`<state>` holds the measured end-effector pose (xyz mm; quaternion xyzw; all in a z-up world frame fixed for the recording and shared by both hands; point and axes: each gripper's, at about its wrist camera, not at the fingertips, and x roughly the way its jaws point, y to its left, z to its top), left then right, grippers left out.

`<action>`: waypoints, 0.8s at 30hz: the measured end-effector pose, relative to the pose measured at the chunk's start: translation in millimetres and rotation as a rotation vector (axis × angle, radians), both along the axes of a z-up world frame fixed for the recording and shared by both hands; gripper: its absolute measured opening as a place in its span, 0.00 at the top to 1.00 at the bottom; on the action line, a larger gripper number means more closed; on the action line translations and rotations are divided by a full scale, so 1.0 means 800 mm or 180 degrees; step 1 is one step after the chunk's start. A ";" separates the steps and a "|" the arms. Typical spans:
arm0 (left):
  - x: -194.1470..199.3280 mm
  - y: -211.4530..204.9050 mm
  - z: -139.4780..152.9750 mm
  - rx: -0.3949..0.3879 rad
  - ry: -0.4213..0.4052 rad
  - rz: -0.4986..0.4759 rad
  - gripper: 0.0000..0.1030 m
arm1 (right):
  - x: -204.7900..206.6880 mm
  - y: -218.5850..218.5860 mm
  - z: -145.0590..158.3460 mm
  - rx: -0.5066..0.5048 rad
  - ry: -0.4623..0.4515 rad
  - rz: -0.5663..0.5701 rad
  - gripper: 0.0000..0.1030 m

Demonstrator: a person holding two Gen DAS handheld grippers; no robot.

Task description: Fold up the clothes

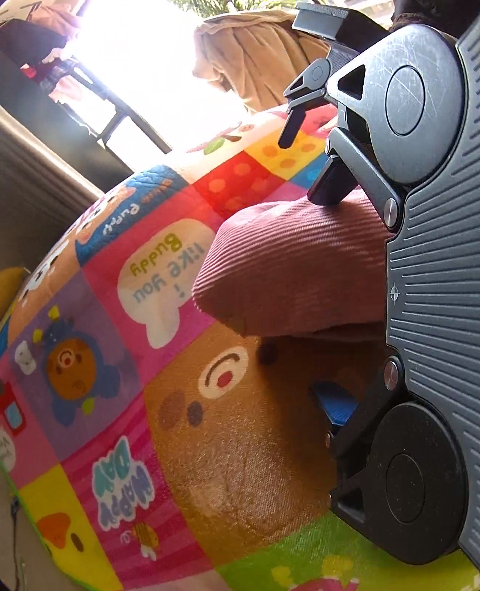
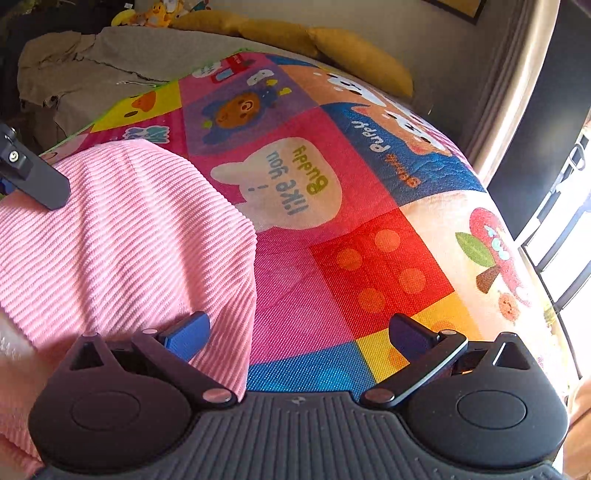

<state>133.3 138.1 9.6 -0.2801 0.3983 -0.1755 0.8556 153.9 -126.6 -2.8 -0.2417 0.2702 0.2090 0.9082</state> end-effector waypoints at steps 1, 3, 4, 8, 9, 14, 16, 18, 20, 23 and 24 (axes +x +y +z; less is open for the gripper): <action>0.000 -0.002 -0.004 -0.0184 0.0019 -0.0056 0.00 | -0.006 -0.005 0.007 0.0070 0.0011 0.0052 0.00; -0.001 -0.006 -0.006 -0.0321 0.0025 -0.0034 0.00 | -0.015 -0.012 0.014 0.0178 0.0121 0.0113 0.00; 0.000 -0.007 -0.005 -0.0351 0.0010 -0.0024 0.00 | -0.018 -0.012 0.013 0.0178 0.0208 0.0127 0.00; 0.002 -0.005 0.005 -0.0600 -0.0099 -0.0052 0.00 | -0.030 0.009 -0.005 -0.0057 0.0131 0.0208 0.00; 0.000 -0.002 0.010 -0.0660 -0.0142 -0.0060 0.00 | -0.031 0.016 -0.009 -0.0115 0.0068 0.0234 0.00; -0.014 0.012 0.041 -0.0466 -0.0420 -0.0034 0.00 | -0.025 0.055 -0.016 -0.0216 -0.0240 0.0477 0.00; -0.016 0.019 0.036 -0.0317 -0.0369 0.0035 0.00 | -0.023 0.059 -0.015 -0.0234 -0.0301 0.0537 0.00; -0.015 0.029 0.019 -0.0250 -0.0205 0.0113 0.00 | -0.023 0.059 -0.011 -0.0223 -0.0308 0.0553 0.00; -0.014 0.034 0.002 -0.0179 -0.0040 0.0181 0.00 | -0.031 0.056 -0.002 -0.0195 -0.0365 0.0565 0.00; -0.012 0.028 -0.006 -0.0034 -0.0002 0.0159 0.00 | -0.063 0.052 0.024 -0.0090 -0.0496 0.0771 0.00; -0.011 0.025 -0.008 0.0014 0.0001 0.0145 0.00 | -0.076 0.054 0.032 -0.0068 -0.0492 0.0933 0.00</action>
